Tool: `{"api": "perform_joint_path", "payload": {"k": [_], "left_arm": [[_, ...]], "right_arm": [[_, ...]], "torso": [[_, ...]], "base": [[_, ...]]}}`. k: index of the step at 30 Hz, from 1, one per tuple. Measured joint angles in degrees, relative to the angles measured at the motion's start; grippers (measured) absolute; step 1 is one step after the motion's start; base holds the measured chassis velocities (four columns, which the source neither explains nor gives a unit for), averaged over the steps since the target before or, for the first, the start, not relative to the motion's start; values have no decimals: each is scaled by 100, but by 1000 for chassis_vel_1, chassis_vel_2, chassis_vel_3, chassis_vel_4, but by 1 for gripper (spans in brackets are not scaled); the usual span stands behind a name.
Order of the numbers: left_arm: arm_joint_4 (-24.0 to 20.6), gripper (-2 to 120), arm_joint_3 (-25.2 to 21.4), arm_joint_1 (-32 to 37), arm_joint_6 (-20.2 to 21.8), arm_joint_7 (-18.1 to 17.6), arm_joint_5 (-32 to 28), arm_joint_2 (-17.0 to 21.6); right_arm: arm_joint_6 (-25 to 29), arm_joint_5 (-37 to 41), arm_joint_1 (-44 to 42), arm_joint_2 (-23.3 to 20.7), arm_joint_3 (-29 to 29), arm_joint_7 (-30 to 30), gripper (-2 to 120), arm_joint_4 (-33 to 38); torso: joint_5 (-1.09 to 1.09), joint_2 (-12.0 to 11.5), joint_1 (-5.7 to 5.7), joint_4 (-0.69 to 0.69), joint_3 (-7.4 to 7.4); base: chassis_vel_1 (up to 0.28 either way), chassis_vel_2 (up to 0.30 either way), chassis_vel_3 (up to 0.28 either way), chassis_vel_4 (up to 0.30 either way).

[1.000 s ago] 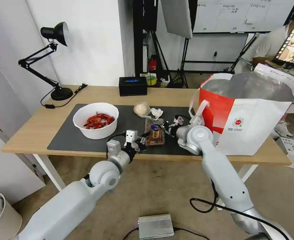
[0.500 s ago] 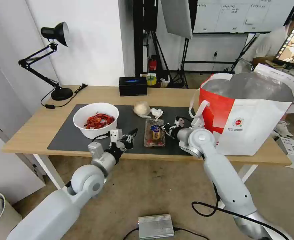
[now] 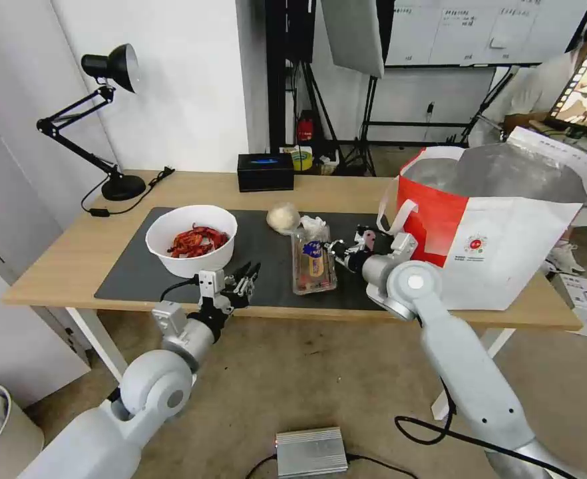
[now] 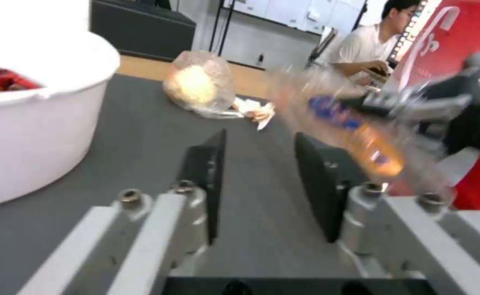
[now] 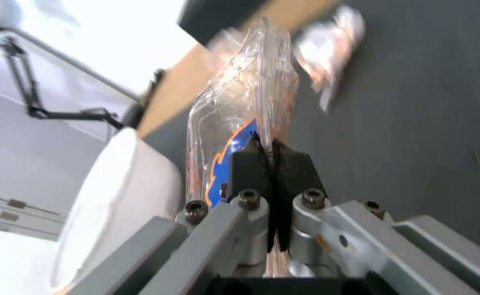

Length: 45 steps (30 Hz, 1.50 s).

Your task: Pick up the trash from the table and place it into the takeout bag.

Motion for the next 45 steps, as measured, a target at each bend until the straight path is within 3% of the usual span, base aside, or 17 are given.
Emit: {"api": "perform_joint_path", "payload": {"k": [3,5,7,13,15,30,45], "left_arm": [[-22,53,-64,98,-17,5,41,-10],[-92,66,-155,241,-68,13,65,-22],[-111,68,-167,260,-74,14,66,-23],[-224,95,-365,512,-93,18,132,-96],[-233,99,-390,558,-94,22,154,-99],[-278,100,-434,626,-88,20,207,-106],[-350,100,-484,764,-82,6,239,-121]], "right_arm": [[97,-160,-26,-50,-13,-56,0,169],[314,-388,-53,-117,-55,-87,0,371],[362,-427,-60,-129,-65,-89,0,405],[868,-1282,-180,-250,-75,-354,0,774],[942,-1396,-200,-279,-55,-399,0,831],[1368,-1307,-243,-865,559,-380,0,1559],[1464,-910,338,-1354,1021,-28,0,1613]], "torso": [[0,0,0,0,0],[0,0,0,0,0],[0,0,0,1,0],[0,1,0,0,1],[1,0,0,2,1],[0,1,0,0,1],[1,0,0,0,1]], "base": [[0,0,0,0],[0,0,0,0],[0,0,0,0],[0,0,0,0],[0,0,0,0],[0,0,0,0],[0,0,0,0]]}}
